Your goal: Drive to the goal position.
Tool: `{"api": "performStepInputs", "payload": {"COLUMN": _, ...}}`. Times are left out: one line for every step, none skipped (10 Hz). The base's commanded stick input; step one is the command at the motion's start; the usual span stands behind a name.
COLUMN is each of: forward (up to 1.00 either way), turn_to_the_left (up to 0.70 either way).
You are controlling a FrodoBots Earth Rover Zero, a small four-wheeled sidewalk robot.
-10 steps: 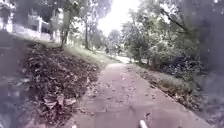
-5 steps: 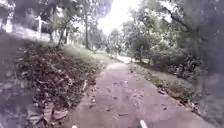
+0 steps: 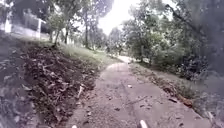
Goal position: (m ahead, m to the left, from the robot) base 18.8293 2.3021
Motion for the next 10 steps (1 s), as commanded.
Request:
{"api": "performStepInputs", "payload": {"forward": 0.70, "turn_to_the_left": 0.00}}
{"api": "performStepInputs", "payload": {"forward": 0.70, "turn_to_the_left": -0.01}}
{"api": "performStepInputs", "payload": {"forward": 0.70, "turn_to_the_left": -0.08}}
{"api": "performStepInputs", "payload": {"forward": 0.70, "turn_to_the_left": -0.16}}
{"api": "performStepInputs", "payload": {"forward": 0.70, "turn_to_the_left": -0.25}}
{"api": "performStepInputs", "payload": {"forward": 0.70, "turn_to_the_left": -0.27}}
{"api": "performStepInputs", "payload": {"forward": 0.70, "turn_to_the_left": 0.00}}
{"api": "performStepInputs", "payload": {"forward": 0.70, "turn_to_the_left": 0.00}}
{"api": "performStepInputs", "payload": {"forward": 0.70, "turn_to_the_left": 0.00}}
{"api": "performStepInputs", "payload": {"forward": 0.70, "turn_to_the_left": 0.00}}
